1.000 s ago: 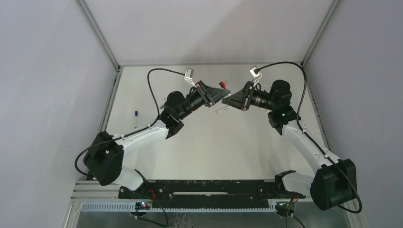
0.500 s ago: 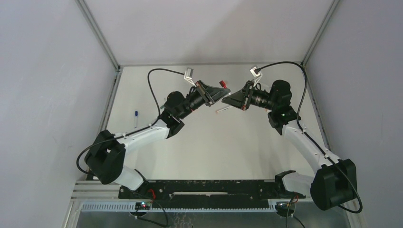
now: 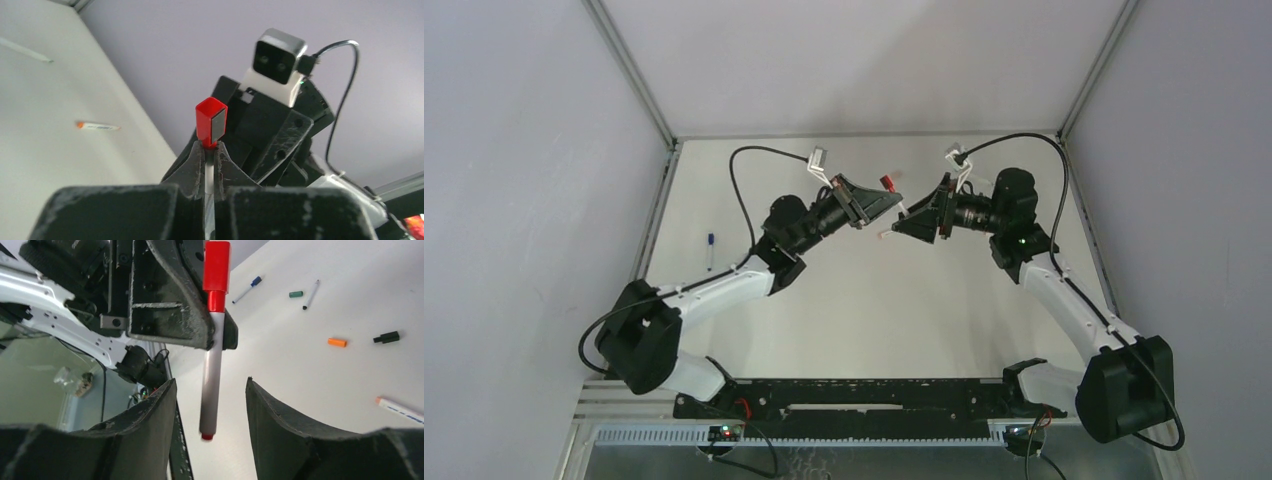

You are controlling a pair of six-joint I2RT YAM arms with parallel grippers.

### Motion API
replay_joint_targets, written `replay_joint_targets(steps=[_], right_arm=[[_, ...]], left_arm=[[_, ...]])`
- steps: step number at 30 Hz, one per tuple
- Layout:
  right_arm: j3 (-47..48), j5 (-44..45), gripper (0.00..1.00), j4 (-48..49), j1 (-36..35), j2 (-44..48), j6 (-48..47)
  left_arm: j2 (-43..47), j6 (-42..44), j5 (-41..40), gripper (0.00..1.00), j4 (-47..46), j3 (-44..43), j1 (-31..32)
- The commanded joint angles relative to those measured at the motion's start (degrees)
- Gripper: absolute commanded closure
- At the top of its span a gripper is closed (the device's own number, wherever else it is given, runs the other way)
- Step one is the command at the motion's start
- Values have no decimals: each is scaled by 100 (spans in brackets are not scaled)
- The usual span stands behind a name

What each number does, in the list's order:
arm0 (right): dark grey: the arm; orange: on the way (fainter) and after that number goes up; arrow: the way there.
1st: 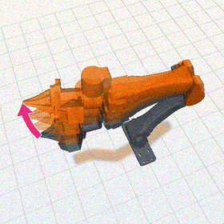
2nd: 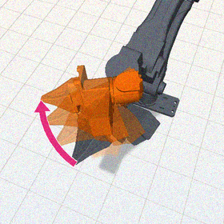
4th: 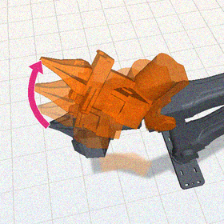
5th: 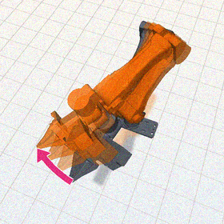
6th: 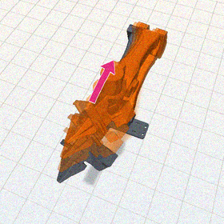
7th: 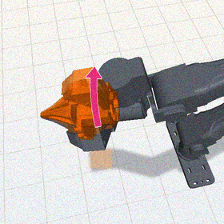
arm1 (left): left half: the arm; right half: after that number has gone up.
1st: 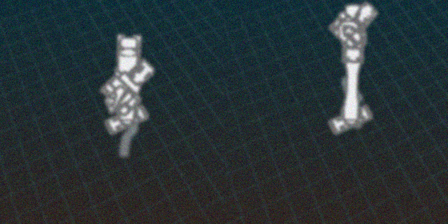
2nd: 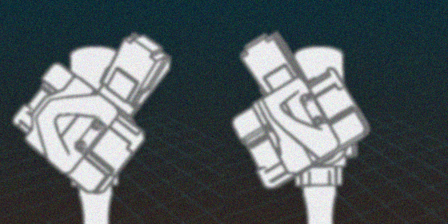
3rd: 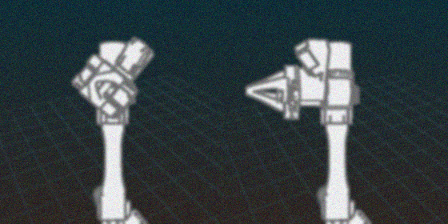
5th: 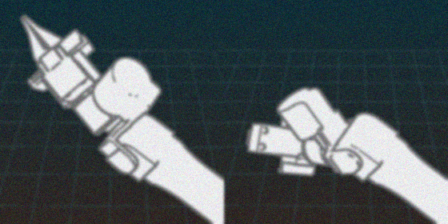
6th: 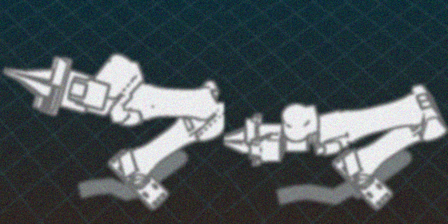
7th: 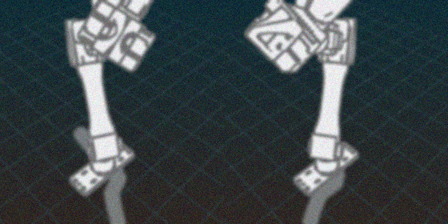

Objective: Insert the pens into the pen caps
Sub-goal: Place the pen at the center of the board.

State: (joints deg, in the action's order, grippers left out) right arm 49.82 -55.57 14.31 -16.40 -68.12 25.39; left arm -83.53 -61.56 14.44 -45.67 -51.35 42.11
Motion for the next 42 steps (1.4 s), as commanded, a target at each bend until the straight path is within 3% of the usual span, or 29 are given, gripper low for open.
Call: replay_joint_targets(steps=[1,9,18,26,42], right_arm=[[1,-598,39,-393,225,208,-1163],[-13,-812,39,-1685,616,315,-2776],[-293,-697,39,-1644,790,378,-2875],[-383,-598,39,-1725,814,378,-2976],[-412,-569,39,-1817,923,404,-2991]], left_arm=[[559,953,164,100,1029,278,-233],[1609,3068,-518,100,4130,543,-891],[1654,4235,-1125,100,6655,527,-2390],[842,4838,-2206,100,7460,94,-3164],[-1315,5428,-2451,100,8168,-1587,-4193]])
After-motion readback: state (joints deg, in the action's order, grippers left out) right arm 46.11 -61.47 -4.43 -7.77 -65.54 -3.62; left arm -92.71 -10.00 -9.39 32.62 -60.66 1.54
